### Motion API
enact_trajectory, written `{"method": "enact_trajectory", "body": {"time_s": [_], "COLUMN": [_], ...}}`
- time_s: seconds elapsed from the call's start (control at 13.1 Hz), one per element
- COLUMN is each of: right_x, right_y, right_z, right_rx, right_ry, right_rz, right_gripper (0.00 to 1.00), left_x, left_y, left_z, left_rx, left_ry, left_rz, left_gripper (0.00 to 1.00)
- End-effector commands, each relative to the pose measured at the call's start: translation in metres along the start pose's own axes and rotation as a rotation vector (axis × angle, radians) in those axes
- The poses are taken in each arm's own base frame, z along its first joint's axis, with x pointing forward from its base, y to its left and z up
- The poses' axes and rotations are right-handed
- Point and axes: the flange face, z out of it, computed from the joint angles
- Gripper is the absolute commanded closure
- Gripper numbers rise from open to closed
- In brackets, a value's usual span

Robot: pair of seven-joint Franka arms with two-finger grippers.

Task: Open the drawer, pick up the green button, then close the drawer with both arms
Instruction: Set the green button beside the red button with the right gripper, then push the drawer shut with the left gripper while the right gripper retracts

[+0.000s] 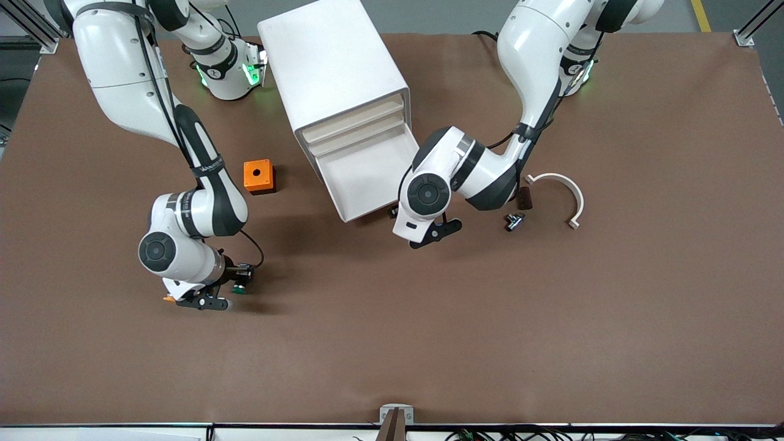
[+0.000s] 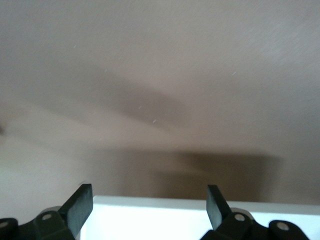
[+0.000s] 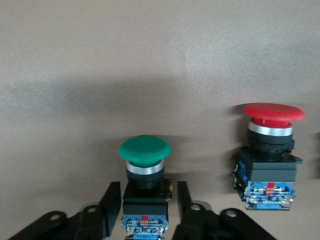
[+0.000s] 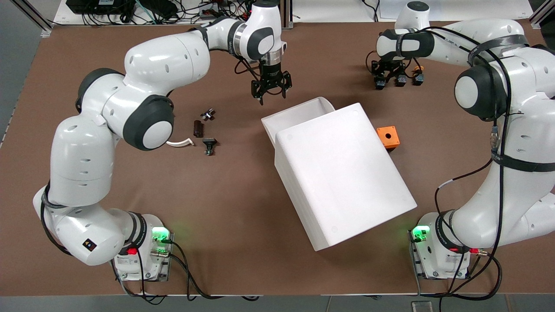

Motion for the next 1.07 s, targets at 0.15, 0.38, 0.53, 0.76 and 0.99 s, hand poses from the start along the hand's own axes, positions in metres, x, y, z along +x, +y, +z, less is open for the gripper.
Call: {"method": "enact_trajectory", "body": {"time_s": [0.15, 0.38, 0.53, 0.76, 0.99], "right_x": [0.032, 0.039, 0.036, 0.019, -0.013], "right_y": [0.055, 0.087, 0.109, 0.123, 0.14], "right_z": [-0.058, -0.106, -0.145, -0.211, -0.276], "right_rx": [0.058, 0.059, 0.071, 0.083, 0.091], "right_ry": [0.047, 0.024, 0.059, 0.086, 0.054], "right_rz": [0.097, 0.131, 0.158, 0.143, 0.157], "right_gripper": [0.0, 0.0, 0.0, 0.0, 0.0], "left_x": [0.013, -0.001, -0.017, -0.054, -0.091], "left_y": [0.005, 0.008, 0.013, 0.024, 0.034], "left_z": [0.032, 0.048, 0.053, 0.07, 0.084], "left_rx": [-0.024, 0.0, 0.014, 0.034, 0.049], "left_ry": [0.047, 0.037, 0.025, -0.006, -0.033], "left_rz": [0.0, 0.01, 0.02, 0.068, 0.087], "left_gripper": [0.0, 0.0, 0.0, 0.0, 0.0]}}
